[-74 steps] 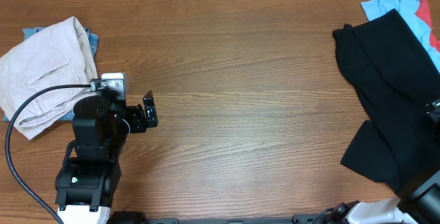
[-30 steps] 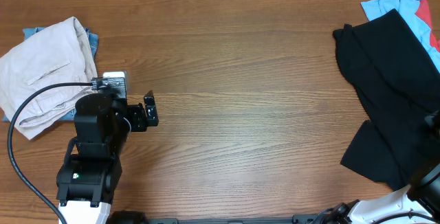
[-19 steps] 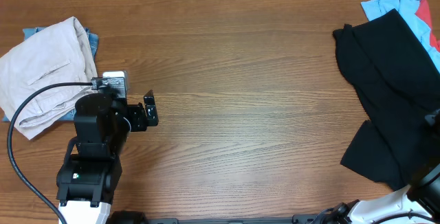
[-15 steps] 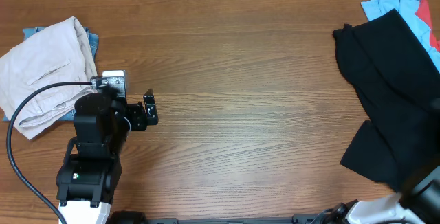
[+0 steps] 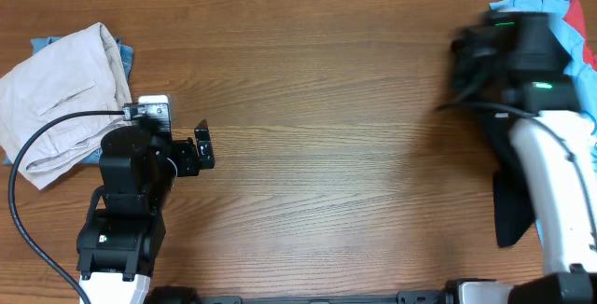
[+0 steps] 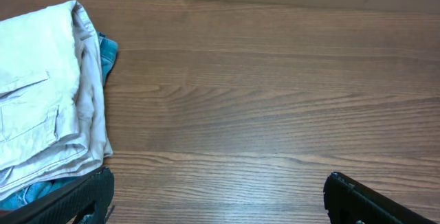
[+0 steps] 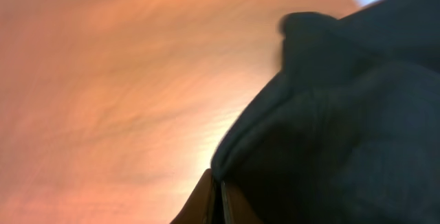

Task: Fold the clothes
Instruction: 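Drag the black shirt with the right gripper to table center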

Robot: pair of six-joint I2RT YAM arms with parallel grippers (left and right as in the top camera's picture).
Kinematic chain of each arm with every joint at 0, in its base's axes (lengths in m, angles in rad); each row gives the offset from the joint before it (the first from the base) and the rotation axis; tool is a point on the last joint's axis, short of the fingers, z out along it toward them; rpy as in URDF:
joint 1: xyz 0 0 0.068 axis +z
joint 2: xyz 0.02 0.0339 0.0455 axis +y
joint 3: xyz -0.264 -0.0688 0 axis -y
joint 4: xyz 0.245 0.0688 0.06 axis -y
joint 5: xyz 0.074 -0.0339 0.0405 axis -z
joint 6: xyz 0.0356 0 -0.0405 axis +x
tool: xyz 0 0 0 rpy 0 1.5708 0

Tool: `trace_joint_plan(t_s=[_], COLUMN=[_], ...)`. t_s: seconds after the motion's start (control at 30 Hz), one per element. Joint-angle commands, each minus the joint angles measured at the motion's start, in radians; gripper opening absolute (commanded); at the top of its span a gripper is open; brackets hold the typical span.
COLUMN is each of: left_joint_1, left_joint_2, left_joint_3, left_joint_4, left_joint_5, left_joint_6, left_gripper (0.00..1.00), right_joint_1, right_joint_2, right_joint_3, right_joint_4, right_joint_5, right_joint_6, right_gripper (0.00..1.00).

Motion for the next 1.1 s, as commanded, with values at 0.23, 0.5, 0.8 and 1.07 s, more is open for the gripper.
trace_joint_plan(t_s=[0.23,0.5,0.8,1.07], left_joint_1=[0.007,0.007,0.007,0.0], left_joint_2=[-0.001,-0.001,-0.001,0.068], left_joint_3=[0.028,0.028,0.028,0.028], left_joint_4=[0.005,0.005,0.005,0.025], left_joint_5=[0.004,0.006,0.064,0.183], left_joint_6=[-0.007,-0.007,-0.007,-0.077], left_gripper=[1.0,1.0,1.0,1.0], right_joint_1=[0.494,0.607,0.537,0.373], right_joint_2=[0.187,0.264,0.236,0.193], right_joint_3=[0.001,0.001,0.002,0.002], right_joint_4=[0.098,0.65,0.571,0.233], right_joint_5=[-0.026,-0.008,0.084,0.145], right_joint_6=[-0.006,0.043,0.042,0.042], right_gripper=[0.04,0.05,0.74,0.99])
